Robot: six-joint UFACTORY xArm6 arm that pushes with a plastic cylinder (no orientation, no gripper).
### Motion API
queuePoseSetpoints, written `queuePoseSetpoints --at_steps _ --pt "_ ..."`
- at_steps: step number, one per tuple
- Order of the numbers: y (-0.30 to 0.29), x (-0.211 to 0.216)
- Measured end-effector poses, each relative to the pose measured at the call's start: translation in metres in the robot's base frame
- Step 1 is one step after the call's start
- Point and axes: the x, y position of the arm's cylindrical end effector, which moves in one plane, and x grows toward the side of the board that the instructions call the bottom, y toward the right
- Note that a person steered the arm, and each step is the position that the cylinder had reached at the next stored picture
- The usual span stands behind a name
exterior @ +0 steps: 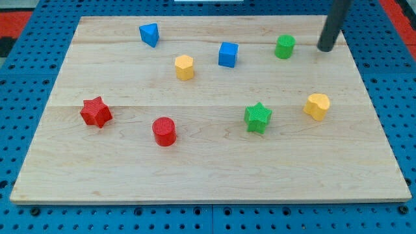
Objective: Push the green circle towards the top of the blue cube
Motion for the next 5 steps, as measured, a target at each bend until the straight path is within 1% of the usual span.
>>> queuePoseSetpoints --at_steps 2,4,5 --pt "-0.073 -0.002" --pt "-0.123 -0.029" --pt "-0.125 -0.056"
